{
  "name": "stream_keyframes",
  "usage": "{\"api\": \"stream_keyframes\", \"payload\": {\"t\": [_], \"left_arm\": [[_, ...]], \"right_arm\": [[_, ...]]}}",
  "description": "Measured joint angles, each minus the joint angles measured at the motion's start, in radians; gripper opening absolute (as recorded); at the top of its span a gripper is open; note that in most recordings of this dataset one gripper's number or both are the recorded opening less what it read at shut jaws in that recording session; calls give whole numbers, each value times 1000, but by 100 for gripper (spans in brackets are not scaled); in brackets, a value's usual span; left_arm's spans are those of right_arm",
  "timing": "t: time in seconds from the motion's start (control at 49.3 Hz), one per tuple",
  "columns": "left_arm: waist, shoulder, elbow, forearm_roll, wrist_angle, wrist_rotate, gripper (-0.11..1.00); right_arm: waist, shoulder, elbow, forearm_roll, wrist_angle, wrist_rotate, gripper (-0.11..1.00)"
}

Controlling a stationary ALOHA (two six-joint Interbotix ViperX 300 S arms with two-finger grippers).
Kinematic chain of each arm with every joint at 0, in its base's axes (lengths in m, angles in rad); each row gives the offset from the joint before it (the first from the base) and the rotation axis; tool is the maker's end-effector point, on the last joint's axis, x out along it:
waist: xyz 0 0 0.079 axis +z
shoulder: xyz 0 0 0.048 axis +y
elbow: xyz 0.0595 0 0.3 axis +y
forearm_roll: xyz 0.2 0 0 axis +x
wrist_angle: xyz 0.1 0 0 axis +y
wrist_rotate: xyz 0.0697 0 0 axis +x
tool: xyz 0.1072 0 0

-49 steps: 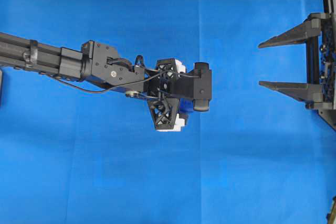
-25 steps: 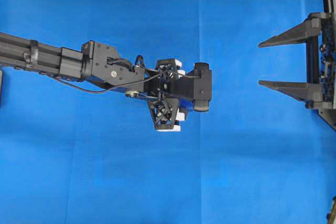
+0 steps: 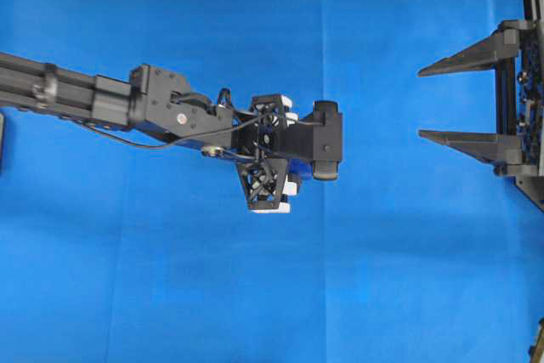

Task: Handover the blue block to the right arm after grasping it with the left arm, then place it in the designated position.
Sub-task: 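Lower the left gripper around the blue cube, then close the left gripper on the blue cube and lift it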

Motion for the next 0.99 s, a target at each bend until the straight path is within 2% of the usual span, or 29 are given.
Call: {"api": "stream_keyframes", "payload": {"t": [0.548, 0.994], "left_arm": [[0, -256, -32, 2, 179, 12, 46], [0, -307, -179, 9, 370, 29, 46]], "right_arm": [[0, 5, 0, 0, 0, 0, 96], [-2, 9, 0, -2, 0, 0, 96]]}}
